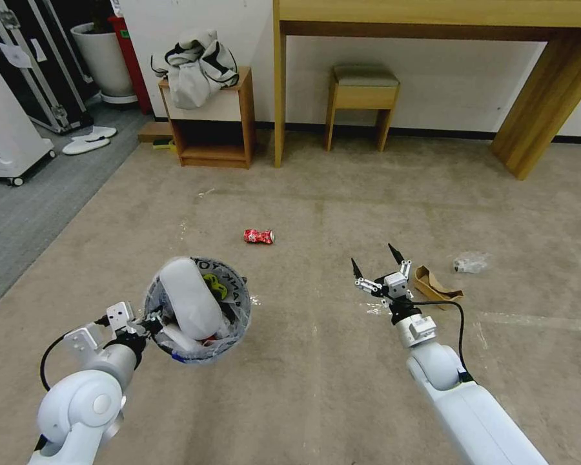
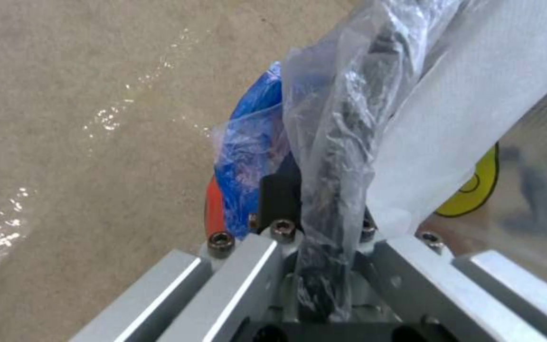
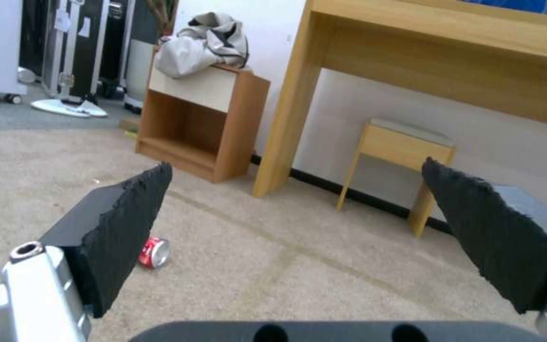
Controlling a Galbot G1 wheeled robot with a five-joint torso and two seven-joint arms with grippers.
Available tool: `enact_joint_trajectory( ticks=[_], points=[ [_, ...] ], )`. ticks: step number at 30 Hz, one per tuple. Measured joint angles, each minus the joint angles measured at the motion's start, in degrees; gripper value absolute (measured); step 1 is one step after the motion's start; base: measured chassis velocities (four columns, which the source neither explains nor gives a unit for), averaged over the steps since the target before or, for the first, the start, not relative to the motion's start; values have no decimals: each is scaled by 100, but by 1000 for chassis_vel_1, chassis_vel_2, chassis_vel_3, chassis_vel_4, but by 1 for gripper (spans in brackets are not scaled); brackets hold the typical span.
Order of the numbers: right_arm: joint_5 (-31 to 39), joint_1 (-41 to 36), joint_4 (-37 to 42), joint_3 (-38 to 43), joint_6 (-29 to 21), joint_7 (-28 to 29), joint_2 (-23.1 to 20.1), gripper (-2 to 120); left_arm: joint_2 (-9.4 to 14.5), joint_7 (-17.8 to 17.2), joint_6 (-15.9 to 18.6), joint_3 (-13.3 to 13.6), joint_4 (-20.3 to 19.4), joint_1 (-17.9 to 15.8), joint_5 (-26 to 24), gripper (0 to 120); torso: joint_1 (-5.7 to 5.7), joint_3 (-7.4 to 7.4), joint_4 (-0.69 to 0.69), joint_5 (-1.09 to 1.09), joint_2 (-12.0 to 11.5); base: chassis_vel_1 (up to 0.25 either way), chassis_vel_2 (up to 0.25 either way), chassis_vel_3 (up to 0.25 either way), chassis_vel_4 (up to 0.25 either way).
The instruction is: Pick up the trash bin and place the garbage on the floor into it.
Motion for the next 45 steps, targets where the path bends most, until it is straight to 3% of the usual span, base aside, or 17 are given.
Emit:
enact_joint_trajectory(
  ticks=[8,45],
  points=[
    [0,7,-22,-9,12,-38,12,100,-17,-28,89,20,23,-11,128,0,0,0,1,0,0,0,0,0,0],
    [101,183,-407,398,-245,-79,-101,100,36,11,-142,102,207,-137,60,0,0,0,1,1,0,-4,-3,-2,-4]
  ],
)
